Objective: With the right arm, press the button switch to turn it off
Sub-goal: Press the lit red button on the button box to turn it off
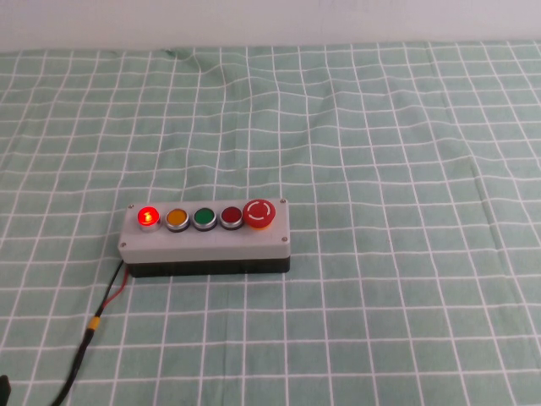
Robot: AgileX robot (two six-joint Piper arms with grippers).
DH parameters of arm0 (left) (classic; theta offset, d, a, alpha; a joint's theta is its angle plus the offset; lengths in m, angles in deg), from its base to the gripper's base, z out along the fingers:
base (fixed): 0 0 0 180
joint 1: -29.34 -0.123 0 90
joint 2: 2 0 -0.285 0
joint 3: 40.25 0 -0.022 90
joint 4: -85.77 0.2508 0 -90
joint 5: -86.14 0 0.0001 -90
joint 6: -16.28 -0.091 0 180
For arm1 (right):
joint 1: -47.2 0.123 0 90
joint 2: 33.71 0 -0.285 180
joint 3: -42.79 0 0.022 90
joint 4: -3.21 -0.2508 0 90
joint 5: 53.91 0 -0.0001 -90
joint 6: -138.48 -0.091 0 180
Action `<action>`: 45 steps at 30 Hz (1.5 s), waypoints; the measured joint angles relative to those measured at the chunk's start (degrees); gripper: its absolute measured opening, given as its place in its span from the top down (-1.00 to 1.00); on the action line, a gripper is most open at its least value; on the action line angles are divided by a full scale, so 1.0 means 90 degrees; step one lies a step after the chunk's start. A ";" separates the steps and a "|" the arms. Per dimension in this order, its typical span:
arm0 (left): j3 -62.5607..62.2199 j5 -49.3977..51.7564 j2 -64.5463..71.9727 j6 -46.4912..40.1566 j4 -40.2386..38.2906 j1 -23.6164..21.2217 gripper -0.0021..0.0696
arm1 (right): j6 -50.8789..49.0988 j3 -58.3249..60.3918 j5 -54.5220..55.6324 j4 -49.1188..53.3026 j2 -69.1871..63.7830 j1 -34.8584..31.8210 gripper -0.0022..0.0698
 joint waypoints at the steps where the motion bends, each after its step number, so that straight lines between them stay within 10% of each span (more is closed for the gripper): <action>1: 0.0000 0.0000 0.0000 0.0000 0.0000 0.0000 0.95 | 0.0000 0.0000 -0.0031 -0.0188 -0.0077 0.0000 0.98; 23: 0.0000 0.0000 0.0000 0.0000 0.0000 0.0000 0.95 | 0.2512 -0.2362 -0.2639 -0.1135 -0.4428 0.0214 0.97; 45: 0.0000 0.0000 0.0000 0.0000 0.0000 0.0000 0.95 | 0.2582 -0.7111 -0.2713 -0.1459 -0.9705 0.3780 0.97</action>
